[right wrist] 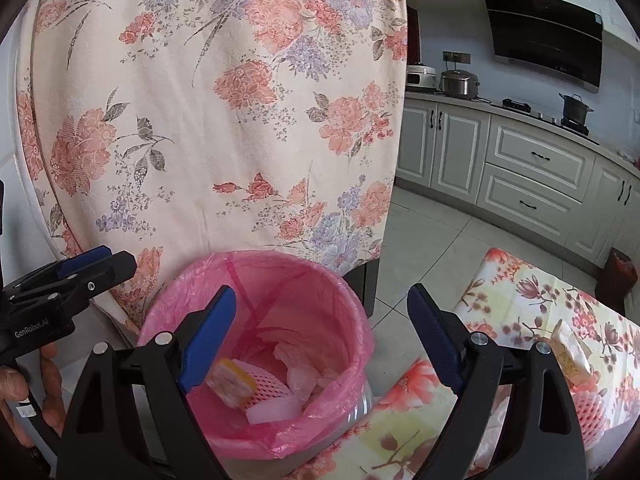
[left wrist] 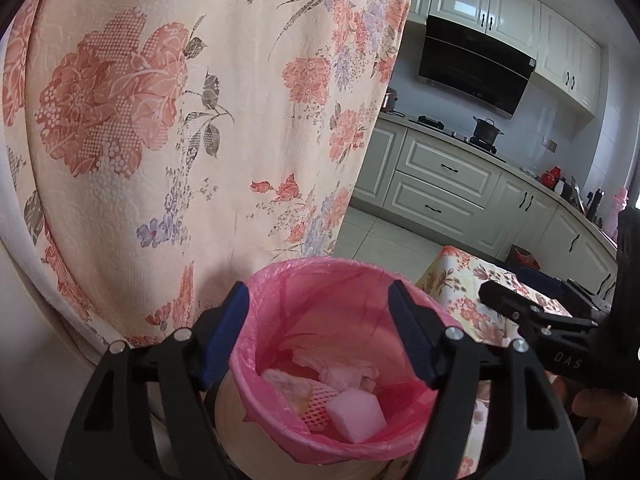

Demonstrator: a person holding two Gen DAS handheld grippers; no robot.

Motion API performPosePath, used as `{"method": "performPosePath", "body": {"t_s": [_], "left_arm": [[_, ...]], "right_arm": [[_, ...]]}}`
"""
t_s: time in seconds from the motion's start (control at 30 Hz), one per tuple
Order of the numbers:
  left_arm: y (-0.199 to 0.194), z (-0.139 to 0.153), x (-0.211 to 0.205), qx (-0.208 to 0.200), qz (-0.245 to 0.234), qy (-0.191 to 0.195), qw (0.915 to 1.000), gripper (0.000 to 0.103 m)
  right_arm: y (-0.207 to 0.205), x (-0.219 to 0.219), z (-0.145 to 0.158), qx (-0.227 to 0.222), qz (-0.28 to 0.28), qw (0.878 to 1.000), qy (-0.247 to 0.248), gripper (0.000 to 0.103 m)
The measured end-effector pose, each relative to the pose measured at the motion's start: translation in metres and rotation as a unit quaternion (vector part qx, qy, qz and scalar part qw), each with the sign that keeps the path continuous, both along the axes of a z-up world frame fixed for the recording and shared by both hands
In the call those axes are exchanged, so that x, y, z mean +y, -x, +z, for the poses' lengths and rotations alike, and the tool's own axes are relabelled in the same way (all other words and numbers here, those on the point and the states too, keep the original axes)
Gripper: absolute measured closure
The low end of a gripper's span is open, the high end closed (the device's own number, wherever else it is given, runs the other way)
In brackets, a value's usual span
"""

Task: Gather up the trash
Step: 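Open both tools over the pink bin to drop sponge and foam block, then move left tool toward foam sheet while right tool moves toward white tissue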

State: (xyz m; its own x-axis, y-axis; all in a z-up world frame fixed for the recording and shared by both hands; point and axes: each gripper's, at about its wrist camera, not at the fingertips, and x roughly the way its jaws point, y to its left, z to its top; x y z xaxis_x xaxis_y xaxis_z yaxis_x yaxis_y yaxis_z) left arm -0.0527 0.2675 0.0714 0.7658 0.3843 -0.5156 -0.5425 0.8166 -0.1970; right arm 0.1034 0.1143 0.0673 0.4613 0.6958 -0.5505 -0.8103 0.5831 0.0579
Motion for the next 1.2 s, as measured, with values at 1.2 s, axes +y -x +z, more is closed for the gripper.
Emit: {"method": "performPosePath", "body": {"t_s": [1.2], "left_arm": [[-0.107,-0.043,-0.230,0.041,-0.211,0.017,0.9766,0.027]], "right_arm": [[-0.024,-0.366,-0.067,0.026,-0.304,0.951,0.040,0.018]]}}
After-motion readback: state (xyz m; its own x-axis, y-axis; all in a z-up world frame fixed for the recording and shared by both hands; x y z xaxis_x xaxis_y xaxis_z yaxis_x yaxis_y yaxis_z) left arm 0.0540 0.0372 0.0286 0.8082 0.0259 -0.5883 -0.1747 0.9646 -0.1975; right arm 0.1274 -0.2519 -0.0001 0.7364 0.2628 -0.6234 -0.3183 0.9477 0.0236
